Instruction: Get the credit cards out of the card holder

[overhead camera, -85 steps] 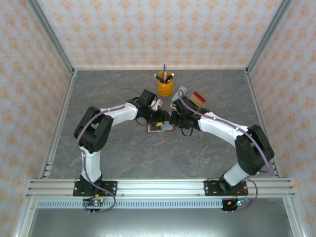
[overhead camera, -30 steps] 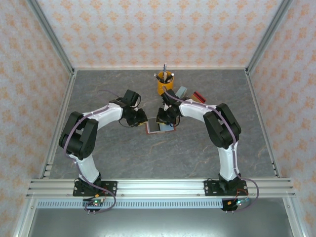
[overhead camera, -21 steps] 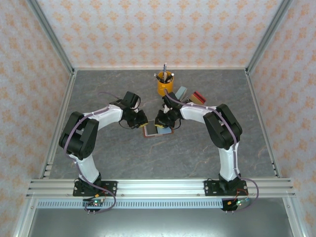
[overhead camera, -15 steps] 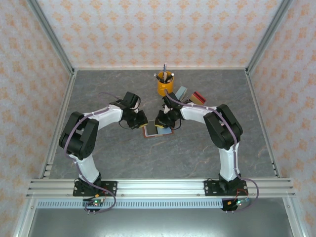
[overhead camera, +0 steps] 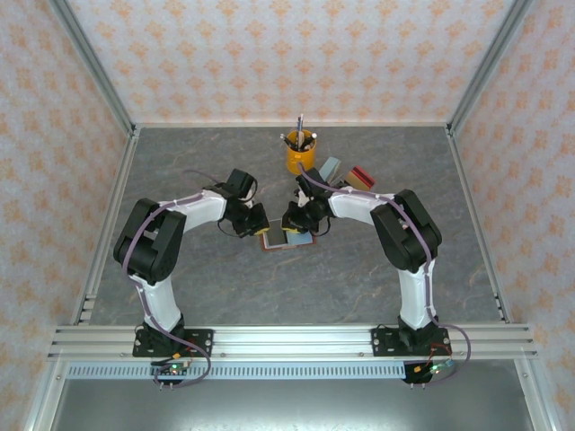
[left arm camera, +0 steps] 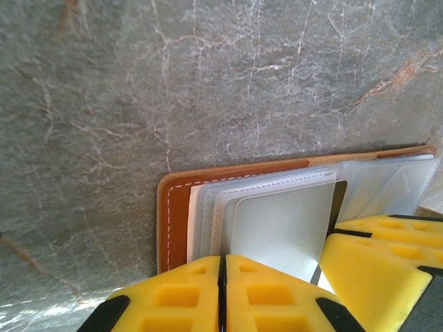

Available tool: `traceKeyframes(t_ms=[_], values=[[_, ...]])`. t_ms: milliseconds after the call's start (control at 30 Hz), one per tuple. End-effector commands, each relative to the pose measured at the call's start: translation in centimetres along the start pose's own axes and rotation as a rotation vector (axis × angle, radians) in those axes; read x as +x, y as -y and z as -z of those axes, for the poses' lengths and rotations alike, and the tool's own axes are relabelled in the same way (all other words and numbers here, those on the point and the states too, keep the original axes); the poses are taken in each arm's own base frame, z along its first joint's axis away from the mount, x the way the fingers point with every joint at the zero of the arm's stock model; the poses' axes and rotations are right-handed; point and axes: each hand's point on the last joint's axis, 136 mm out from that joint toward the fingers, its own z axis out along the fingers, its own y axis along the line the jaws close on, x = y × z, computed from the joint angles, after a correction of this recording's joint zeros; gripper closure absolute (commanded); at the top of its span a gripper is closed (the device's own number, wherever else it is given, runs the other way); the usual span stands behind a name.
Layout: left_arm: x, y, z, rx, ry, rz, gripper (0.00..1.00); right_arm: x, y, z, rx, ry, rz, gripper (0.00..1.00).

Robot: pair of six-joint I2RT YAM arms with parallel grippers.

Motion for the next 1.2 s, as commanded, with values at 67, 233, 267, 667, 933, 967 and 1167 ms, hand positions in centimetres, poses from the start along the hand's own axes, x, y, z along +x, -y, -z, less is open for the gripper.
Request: traceKeyframes(t_ms=[67, 233, 267, 667, 933, 967, 1167], values=[[0.3, -2.6, -1.4, -0.114, -0.018, -0.009, 0.90, 1.5, 1.1, -0.1, 0.011, -0.057, -0.009, 0.83], [0.3, -3.4, -2.3, -0.142, -0.039, -0.006, 0.90, 1.9, 0.7, -0.4, -0.029, -0.079, 0.004, 0.83], [0.3, -3.5, -2.4, -0.144, -0.041, -0.006, 0.90, 2.0, 0.7, -0.5, -0.035, -0.083, 0.005, 0.83], [0.4, -4.2, -2.2, -0.175, -0.038, -0.006, 0.91, 1.7, 0.9, -0.1, -0.030, -0.056, 0.012, 0.90], [-0.1, -3.8, -1.2, -0.176, -0.017, -0.017, 0.90, 1.6, 2.0, 0.6, 0.017, -0.035, 0.008, 0.93], [-0.1, -3.7, -1.1, -0.175, -0.016, -0.019, 0.90, 1.7, 2.2, 0.7, 0.026, -0.035, 0.010, 0.94], [-0.3, -3.3, -0.7, -0.174, -0.021, -0.030, 0.89, 1.6, 3.0, 0.9, 0.074, -0.029, 0.014, 0.94]])
